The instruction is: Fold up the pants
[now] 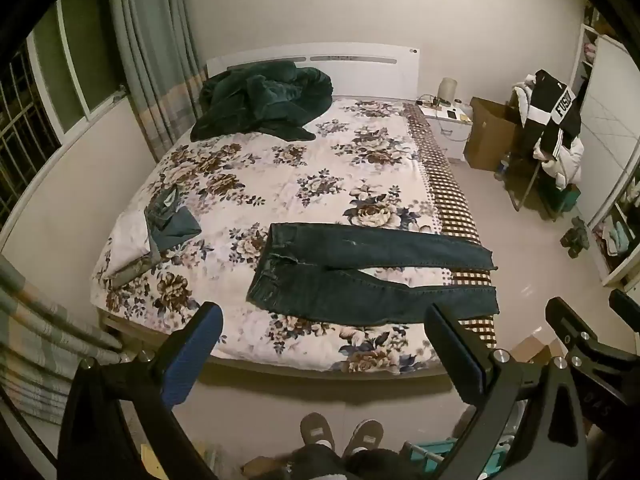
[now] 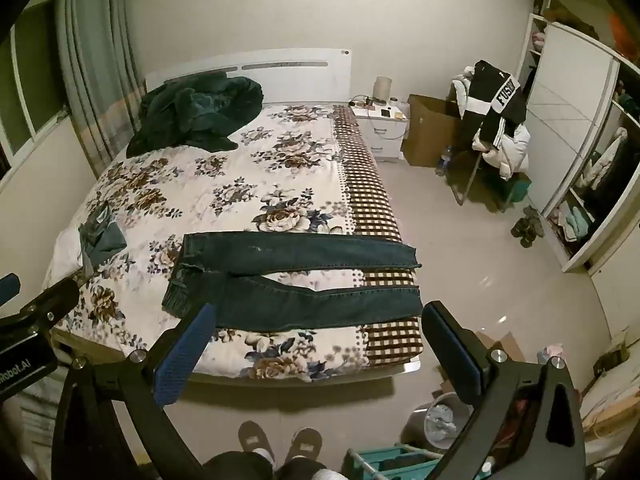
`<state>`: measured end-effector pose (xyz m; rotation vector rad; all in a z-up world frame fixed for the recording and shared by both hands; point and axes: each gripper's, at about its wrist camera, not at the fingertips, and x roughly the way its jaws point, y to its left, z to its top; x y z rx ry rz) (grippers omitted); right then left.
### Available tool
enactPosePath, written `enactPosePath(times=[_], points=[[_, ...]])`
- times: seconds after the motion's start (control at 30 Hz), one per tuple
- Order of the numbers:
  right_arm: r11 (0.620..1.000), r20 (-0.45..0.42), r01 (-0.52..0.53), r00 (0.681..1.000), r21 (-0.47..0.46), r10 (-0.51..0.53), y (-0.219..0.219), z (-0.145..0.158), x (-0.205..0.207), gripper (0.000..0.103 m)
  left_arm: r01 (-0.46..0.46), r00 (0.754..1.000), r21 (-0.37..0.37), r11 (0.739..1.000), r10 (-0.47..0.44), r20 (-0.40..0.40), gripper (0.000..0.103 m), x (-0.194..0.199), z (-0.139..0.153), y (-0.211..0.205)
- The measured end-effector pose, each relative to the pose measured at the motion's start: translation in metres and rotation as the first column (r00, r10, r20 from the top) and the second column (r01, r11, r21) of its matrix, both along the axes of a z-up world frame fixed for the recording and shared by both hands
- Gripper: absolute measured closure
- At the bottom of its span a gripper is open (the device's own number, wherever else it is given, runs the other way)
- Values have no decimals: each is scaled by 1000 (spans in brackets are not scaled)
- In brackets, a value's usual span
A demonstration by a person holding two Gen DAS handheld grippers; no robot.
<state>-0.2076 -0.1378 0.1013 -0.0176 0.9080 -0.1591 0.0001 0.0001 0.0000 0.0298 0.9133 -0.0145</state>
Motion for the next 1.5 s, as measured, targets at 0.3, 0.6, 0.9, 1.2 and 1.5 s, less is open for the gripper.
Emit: enactPosePath(times=[0.3,0.6,0.9,1.2,1.5], points=[[1000,-8,4,1000,5,-4,-1,-3,-2,0,-2,1000,7,1000,2,4,0,-1,1,1],[1000,-6,-3,1000,-1,3,0,-1,2,0,-1,1000,10,1000,1,2,0,-1,1,1],[1000,-2,-13,1000,15,13,2,2,4,0,-3,1000,11,1000,3,3,0,-5,0,4],[1000,-4,-15,1000,15,15,11,13,5,0,-4,1000,8,1000,4,1,0,-7,2,11],[1000,-3,-16,1000,17,16,14,14,5,0,-5,1000,9,1000,5,1,0,-4,5,16]])
